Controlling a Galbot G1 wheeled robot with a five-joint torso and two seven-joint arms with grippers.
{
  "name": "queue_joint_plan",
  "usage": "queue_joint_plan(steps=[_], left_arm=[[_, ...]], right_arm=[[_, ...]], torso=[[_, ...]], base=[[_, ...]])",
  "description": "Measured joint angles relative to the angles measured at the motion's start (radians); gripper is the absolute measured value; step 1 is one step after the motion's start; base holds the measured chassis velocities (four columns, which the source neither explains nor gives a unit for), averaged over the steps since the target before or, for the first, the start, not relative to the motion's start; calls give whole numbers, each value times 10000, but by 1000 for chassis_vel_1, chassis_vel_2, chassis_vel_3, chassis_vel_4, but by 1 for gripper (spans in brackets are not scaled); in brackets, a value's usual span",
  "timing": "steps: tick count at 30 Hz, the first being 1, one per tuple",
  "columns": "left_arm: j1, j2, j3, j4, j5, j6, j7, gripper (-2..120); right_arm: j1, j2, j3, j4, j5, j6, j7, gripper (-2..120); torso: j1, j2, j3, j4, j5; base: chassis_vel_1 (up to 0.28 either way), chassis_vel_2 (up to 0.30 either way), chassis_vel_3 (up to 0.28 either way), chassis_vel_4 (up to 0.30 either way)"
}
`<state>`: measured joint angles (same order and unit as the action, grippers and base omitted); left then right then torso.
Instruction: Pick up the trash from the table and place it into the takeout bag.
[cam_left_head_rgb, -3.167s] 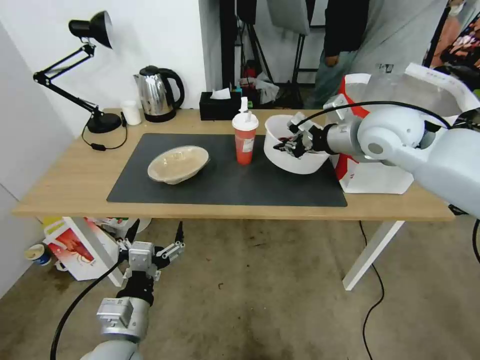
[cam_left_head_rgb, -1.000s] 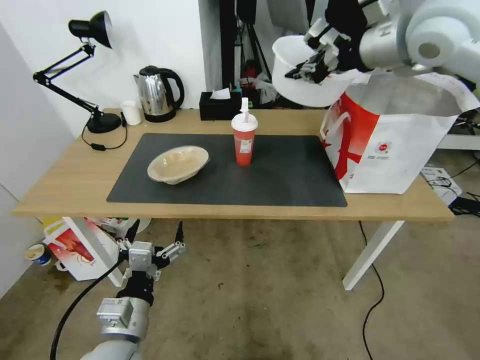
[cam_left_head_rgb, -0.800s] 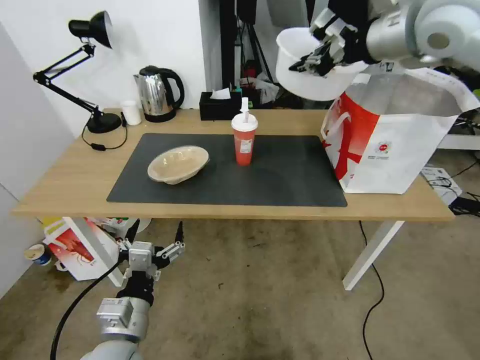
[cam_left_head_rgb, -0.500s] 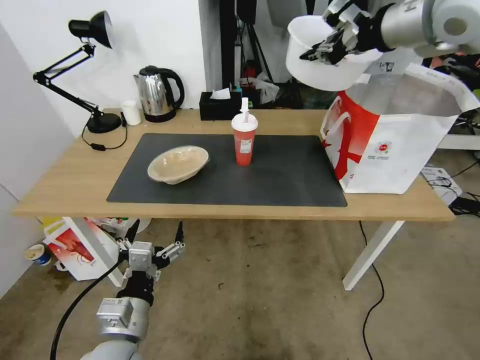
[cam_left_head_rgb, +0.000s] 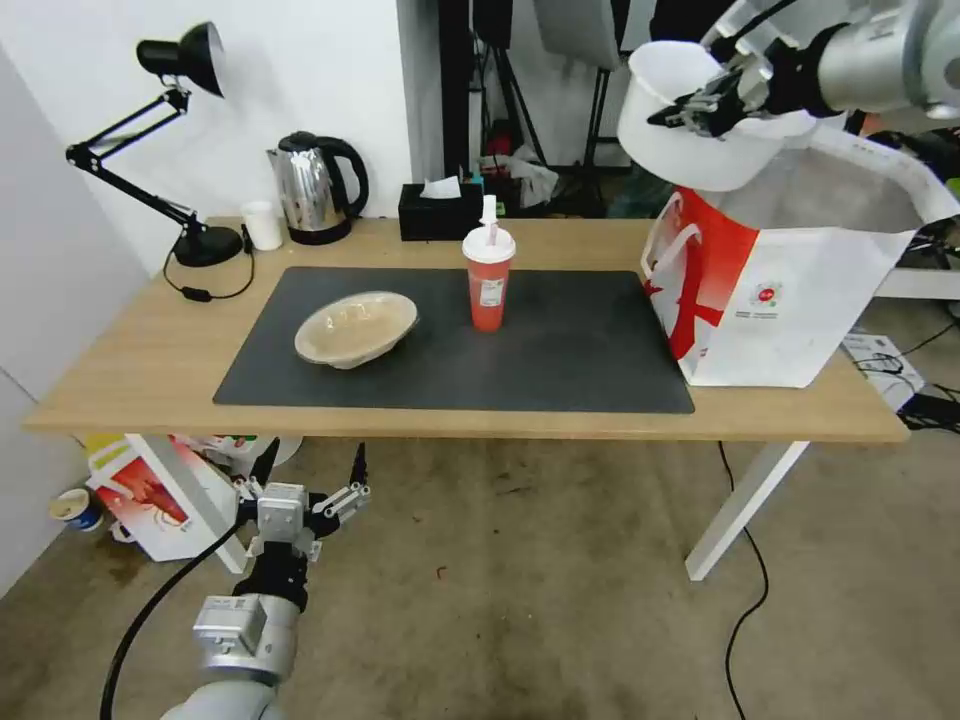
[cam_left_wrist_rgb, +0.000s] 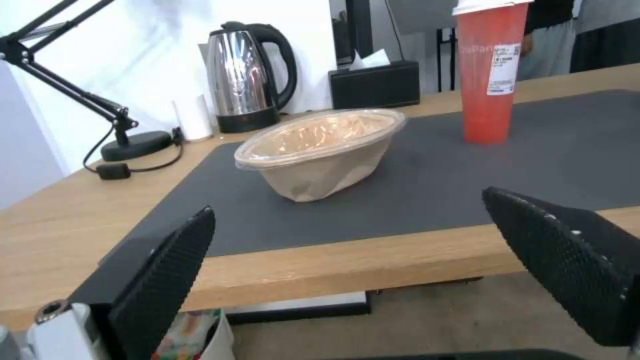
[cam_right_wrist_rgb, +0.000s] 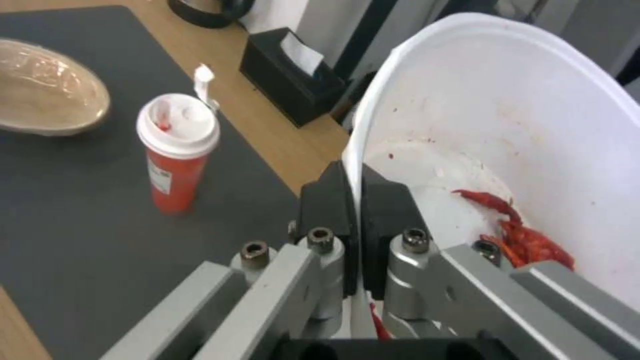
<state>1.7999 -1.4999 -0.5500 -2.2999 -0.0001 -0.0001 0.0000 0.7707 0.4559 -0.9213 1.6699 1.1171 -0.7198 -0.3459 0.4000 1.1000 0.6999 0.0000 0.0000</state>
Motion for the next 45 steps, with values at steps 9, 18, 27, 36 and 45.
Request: queue_joint_plan(steps=[9, 18, 27, 36, 45], left_arm=[[0, 0, 0, 0, 0, 0, 0, 100], [0, 0, 0, 0, 0, 0, 0, 100], [0, 0, 0, 0, 0, 0, -1, 100], [0, 0, 0, 0, 0, 0, 0, 100], [0, 0, 0, 0, 0, 0, 0, 100]], right_arm=[[-582, -361, 600, -288, -635, 33, -391, 0], [-1337, -504, 1318, -665, -1229, 205, -745, 0], [-1637, -559, 1542, -1158, -1834, 372, -1166, 0], [-2680, -783, 2143, -1442, -2411, 571, -1423, 0], [-3123, -868, 2399, -1423, -2608, 604, -1505, 0]], torso=[[0, -1, 0, -2, 1], [0, -1, 1, 0, 2], [0, 0, 1, 0, -1], [0, -1, 1, 0, 2], [0, 0, 0, 0, 0]], base=[[0, 0, 0, 0], [0, 0, 0, 0], [0, 0, 0, 0], [0, 0, 0, 0], [0, 0, 0, 0]])
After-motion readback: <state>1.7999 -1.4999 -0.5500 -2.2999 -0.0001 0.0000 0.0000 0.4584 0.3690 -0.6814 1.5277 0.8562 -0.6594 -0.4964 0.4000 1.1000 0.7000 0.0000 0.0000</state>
